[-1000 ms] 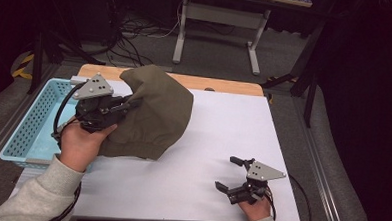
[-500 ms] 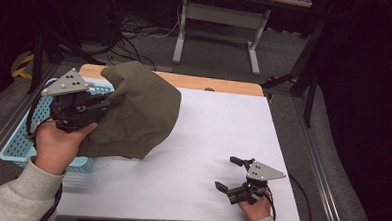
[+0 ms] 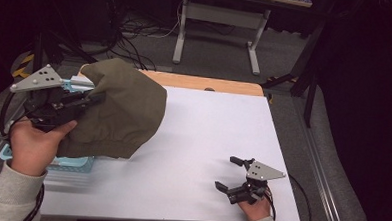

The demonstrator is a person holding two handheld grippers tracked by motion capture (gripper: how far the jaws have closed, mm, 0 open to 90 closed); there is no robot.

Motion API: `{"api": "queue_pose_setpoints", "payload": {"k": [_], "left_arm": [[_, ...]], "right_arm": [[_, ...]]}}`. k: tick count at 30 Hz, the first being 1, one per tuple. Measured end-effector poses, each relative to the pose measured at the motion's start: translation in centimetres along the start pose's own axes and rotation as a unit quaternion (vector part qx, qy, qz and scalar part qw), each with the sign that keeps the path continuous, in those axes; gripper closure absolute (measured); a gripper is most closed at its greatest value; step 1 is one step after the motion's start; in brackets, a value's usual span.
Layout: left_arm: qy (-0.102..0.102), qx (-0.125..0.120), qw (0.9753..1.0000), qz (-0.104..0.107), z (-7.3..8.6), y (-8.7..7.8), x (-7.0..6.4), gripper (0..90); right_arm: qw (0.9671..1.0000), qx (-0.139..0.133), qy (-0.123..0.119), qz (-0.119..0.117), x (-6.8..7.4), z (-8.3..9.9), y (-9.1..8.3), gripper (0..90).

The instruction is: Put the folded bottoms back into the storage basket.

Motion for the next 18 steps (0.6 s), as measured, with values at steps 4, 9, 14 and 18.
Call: {"api": "queue_pose_setpoints", "payload": {"k": [4, 9, 14, 18], "left_arm": [[-0.004, 0.002, 1.0, -0.005, 0.2, -0.7, 0.5, 81.7], [-0.011, 0.002, 0.9999, -0.012, 0.4, -1.5, 1.3, 81.6], [-0.02, 0.002, 0.9996, -0.018, 0.7, -2.3, 2.1, 81.6], [-0.024, 0.008, 0.9994, -0.023, 0.9, -2.9, 2.8, 81.6]], "right_arm": [[1.0, 0.0, 0.0, 0.0, 0.0, 0.0, 0.0, 0.4], [1.0, 0.0, 0.0, 0.0, 0.0, 0.0, 0.0, 0.4], [1.0, 0.0, 0.0, 0.0, 0.0, 0.0, 0.0, 0.4], [1.0, 0.001, -0.001, 0.001, 0.0, 0.0, 0.0, 0.5]]}}
Point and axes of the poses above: each handheld gripper's, and its own axes: y roughly forward along the jaws, z roughly out of its underside, x roughly to its left, the point moved 6 cm from there along y, roughly forward along the jaws, and after that the axes turned 2 degrees about -y, right-handed, at the moved point
